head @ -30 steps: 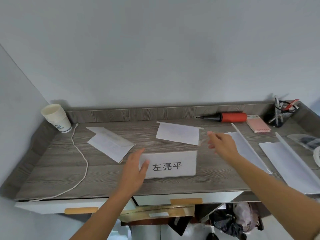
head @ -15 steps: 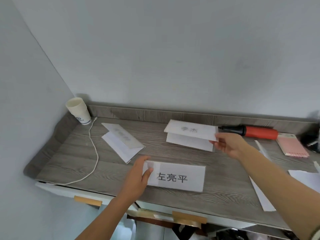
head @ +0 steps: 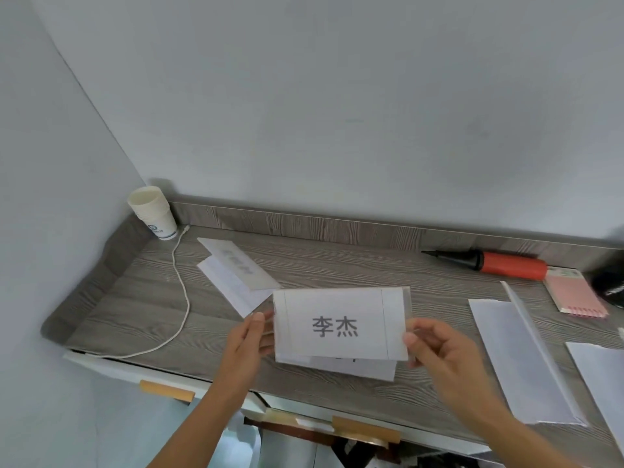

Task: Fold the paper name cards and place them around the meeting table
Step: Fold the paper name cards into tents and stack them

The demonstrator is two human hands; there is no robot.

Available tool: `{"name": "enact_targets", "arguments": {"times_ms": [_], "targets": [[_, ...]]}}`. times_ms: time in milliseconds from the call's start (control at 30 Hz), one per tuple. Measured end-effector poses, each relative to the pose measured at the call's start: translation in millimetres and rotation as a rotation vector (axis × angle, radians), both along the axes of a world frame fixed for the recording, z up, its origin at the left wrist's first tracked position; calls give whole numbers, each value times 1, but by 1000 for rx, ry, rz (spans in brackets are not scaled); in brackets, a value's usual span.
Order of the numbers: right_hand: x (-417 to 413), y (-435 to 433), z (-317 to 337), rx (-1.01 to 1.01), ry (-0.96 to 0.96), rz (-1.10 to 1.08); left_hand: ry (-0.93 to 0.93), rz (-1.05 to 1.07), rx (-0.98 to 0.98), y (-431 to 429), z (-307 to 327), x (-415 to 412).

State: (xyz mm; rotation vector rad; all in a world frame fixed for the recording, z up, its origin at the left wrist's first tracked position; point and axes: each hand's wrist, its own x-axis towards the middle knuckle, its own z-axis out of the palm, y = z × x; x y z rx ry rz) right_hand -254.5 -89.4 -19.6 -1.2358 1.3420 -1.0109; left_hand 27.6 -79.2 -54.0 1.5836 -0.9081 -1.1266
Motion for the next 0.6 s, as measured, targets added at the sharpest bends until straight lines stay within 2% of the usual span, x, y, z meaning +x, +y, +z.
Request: {"name": "enact_targets", "arguments": {"times_ms": [133,200,367,433,467,533,600], "targets": [[7,13,-18,-15,61,-34,-165,-100,-52,6,0,-3],[8,17,-22,-42,156,-14,-230,-123,-56,7,-1,-1],[-2,15,-31,-176,749,98,-347,-152,-60,6,4,-3],[-4,14,-29,-197,882,79,-318,-137,-30,5,4,-1],[-5,14,-25,-209,872,34,-291,-125,-11,4,6,0],[-3,14,-15,-171,733,-31,-230,-108,18,3,13,0],[6,12,-9,-81,568,20,-161,-162,22,6,21,-4]]}}
